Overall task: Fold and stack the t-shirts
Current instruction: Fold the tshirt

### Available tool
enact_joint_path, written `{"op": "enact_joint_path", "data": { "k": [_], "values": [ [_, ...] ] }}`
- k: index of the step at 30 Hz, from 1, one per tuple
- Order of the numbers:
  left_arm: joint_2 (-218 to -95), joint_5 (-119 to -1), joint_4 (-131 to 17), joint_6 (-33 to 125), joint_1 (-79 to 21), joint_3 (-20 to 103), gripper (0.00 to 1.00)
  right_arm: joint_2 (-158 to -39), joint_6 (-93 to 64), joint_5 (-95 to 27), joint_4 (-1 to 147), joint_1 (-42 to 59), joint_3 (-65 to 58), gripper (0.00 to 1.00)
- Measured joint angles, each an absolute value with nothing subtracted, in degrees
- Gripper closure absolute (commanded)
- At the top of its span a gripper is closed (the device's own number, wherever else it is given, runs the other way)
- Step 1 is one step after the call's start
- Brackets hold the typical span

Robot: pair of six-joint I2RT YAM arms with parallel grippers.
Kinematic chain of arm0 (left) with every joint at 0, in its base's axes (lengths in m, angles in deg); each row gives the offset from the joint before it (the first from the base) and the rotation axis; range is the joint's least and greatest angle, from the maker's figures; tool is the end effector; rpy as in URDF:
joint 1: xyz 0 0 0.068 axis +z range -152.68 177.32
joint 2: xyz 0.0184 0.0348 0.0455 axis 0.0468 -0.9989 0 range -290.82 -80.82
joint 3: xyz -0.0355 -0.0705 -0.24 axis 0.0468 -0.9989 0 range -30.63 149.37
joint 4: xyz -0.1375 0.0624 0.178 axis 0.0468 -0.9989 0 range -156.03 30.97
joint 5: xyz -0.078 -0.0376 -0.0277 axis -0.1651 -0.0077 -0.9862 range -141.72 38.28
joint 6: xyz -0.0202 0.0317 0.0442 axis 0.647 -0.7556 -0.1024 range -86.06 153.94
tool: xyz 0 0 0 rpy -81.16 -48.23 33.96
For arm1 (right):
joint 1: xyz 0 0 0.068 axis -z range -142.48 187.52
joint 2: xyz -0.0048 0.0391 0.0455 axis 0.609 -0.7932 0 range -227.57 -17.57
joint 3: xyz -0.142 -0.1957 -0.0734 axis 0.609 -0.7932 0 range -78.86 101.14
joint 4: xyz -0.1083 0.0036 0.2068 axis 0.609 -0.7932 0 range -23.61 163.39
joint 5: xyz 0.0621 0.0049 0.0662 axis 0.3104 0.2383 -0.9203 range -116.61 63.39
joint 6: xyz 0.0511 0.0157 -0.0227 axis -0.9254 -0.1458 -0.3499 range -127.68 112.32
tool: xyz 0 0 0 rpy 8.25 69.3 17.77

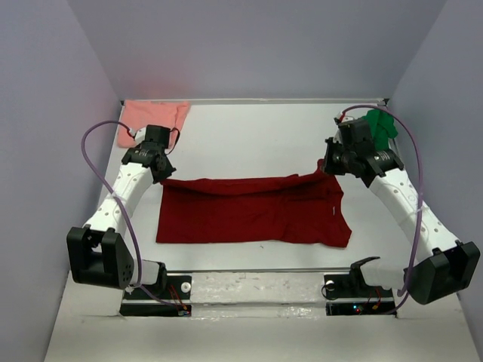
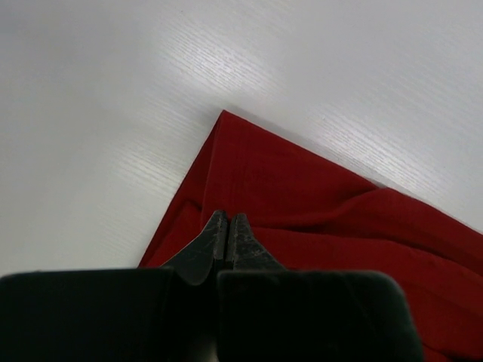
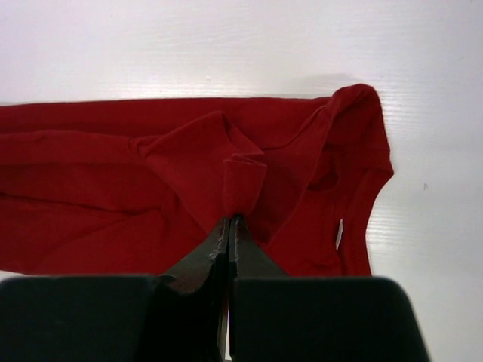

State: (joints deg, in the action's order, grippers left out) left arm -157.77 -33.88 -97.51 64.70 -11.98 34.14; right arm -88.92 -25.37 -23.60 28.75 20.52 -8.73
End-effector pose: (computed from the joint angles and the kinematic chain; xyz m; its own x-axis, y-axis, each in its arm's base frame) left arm 0.2584 -0.0294 0.2759 -0.6363 -0.3892 -0.6660 -0.4230 0.8981 -0.1207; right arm 0.2290 0.0678 0.3164 -0.7320 0.0936 -0.6748 -0.0363 0.9838 0.1758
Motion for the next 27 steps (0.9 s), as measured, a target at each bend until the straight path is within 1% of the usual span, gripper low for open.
{"op": "enact_joint_path", "data": {
  "k": [8,21,22,23,27],
  "values": [
    [-156.7,-34.1,-100.2,68.3,-13.9,32.6,1.00,-87.2,-27.4,-21.9,26.8,17.2,-10.0,1.00],
    [-156.8,-31.5,-105.0,74.5,-14.3,30.1,0.99,-84.1,-28.9,-19.7,23.7,16.5,-10.0,1.00],
    [-156.9,-31.5,-105.2,74.9,-14.3,30.0,0.99,-83.9,-29.0,-19.7,23.5,16.4,-10.0,1.00],
    [-157.0,-31.6,-105.4,75.4,-14.3,30.0,0.96,-83.6,-29.1,-19.7,23.3,16.4,-10.0,1.00],
    [-157.9,-32.0,-105.7,76.6,-14.3,29.8,0.92,-82.8,-29.8,-19.7,22.7,16.4,-10.2,1.00]
  ]
}}
